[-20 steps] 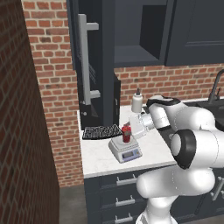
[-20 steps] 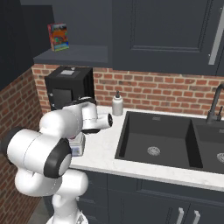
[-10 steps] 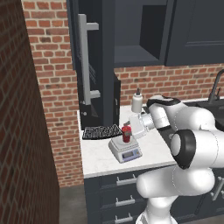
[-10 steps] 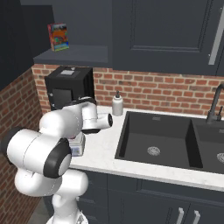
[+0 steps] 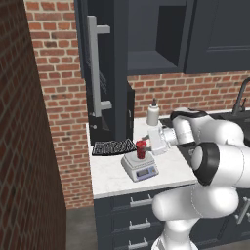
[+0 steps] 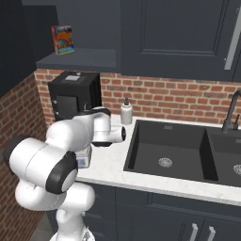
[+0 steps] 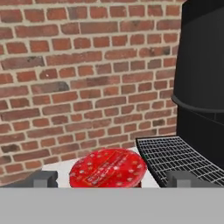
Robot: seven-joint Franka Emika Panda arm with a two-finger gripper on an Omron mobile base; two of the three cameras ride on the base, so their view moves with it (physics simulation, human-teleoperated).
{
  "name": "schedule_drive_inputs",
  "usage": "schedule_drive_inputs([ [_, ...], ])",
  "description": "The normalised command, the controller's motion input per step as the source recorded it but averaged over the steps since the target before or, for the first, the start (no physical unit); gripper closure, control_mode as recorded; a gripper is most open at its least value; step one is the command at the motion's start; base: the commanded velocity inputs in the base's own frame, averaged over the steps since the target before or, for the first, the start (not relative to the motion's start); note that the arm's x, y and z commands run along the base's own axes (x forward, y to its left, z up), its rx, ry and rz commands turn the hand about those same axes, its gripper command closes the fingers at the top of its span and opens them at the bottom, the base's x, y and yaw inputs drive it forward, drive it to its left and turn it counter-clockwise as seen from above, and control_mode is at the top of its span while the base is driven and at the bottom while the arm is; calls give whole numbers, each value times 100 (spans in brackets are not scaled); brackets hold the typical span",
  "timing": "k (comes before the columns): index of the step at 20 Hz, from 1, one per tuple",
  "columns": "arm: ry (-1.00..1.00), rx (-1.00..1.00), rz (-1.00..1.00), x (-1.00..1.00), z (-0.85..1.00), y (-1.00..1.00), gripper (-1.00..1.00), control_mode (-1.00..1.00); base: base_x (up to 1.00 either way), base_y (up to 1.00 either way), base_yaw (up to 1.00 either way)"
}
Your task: Pick the yogurt and place it on the digital scale for weighing, and close the cabinet.
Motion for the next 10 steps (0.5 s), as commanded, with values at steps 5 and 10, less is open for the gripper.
schedule_drive_inputs([
  [5, -1, 4, 0, -7, 0, -13, -100, -100, 0, 0, 0],
  [10, -12, 4, 0, -42, 17, -16, -100, -100, 0, 0, 0],
])
